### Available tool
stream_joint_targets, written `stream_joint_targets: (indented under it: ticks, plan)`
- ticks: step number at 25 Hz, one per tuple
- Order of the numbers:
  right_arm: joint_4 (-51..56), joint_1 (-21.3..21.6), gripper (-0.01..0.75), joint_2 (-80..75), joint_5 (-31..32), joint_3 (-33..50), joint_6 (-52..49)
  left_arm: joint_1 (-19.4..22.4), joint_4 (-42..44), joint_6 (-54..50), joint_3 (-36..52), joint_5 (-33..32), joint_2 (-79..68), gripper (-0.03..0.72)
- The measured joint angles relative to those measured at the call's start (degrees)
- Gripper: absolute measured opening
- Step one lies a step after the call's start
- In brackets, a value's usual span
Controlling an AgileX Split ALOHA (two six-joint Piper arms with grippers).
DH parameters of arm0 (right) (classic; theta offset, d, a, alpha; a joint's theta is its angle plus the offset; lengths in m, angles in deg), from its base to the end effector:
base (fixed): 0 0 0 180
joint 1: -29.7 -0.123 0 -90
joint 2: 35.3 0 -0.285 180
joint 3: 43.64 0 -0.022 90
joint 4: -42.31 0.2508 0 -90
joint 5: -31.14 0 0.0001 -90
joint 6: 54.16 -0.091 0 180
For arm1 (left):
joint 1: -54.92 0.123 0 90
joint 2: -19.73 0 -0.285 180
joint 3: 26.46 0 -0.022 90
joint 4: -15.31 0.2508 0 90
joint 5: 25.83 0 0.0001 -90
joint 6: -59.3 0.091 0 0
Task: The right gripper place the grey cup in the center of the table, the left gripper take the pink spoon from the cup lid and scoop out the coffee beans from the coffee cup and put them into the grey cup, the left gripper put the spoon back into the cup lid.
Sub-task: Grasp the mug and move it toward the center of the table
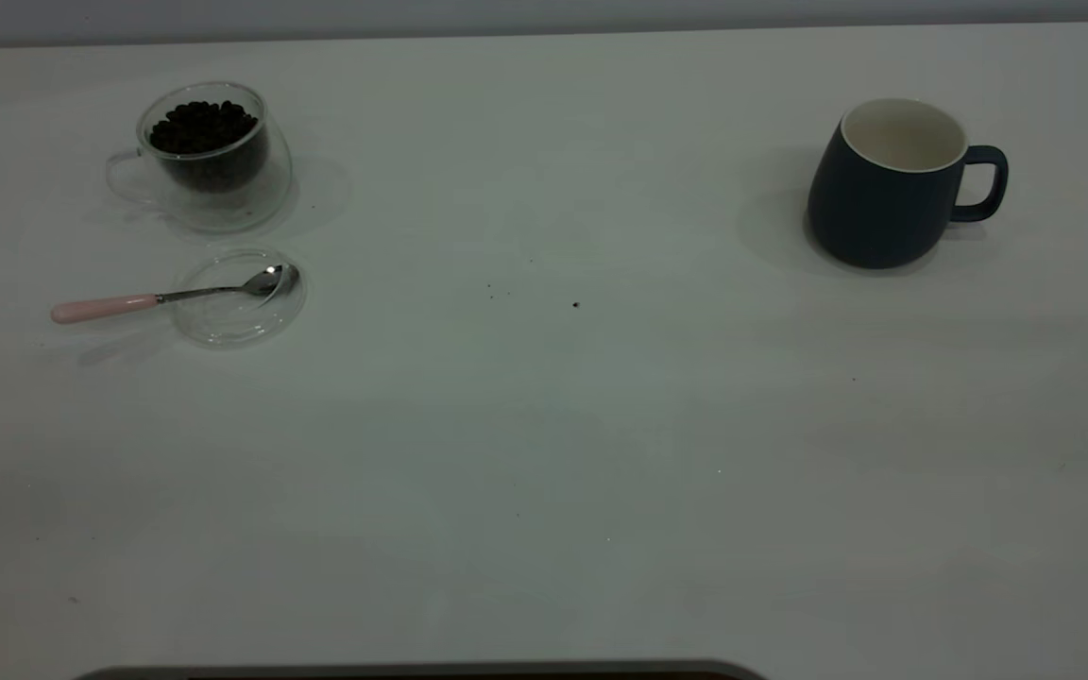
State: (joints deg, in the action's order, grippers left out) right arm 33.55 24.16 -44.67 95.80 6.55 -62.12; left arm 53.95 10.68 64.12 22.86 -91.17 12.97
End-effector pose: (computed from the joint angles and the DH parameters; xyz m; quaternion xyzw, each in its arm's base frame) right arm -0.0002 -0.0126 0.2650 0.0220 0.8810 -0.0209 0.4721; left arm -0.0098 -0.0065 0.2675 0.0473 0.8702 -0.0238 0.4899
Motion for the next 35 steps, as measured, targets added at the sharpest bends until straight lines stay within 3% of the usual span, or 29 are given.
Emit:
stream_joint_targets:
  ticks: [18, 25, 28, 32, 35]
  plan:
    - [0.15, 0.00, 0.463, 0.00, 0.00, 0.00, 0.00, 0.00, 0.00, 0.00, 0.00, 0.00, 0.00, 0.482]
    - [6.58, 0.00, 0.468, 0.00, -0.12, 0.00, 0.59, 0.00, 0.00, 0.00, 0.00, 0.00, 0.00, 0.482]
    - [7.99, 0.00, 0.523, -1.48, -1.64, -0.68, 3.24, 0.00, 0.00, 0.00, 0.00, 0.00, 0.00, 0.482]
    - [8.38, 0.00, 0.662, -9.09, -8.13, -2.30, 9.20, 0.00, 0.00, 0.00, 0.00, 0.00, 0.00, 0.482]
    - [8.76, 0.00, 0.700, -18.95, -12.23, -3.54, 13.34, 0.00, 0.00, 0.00, 0.00, 0.00, 0.00, 0.482]
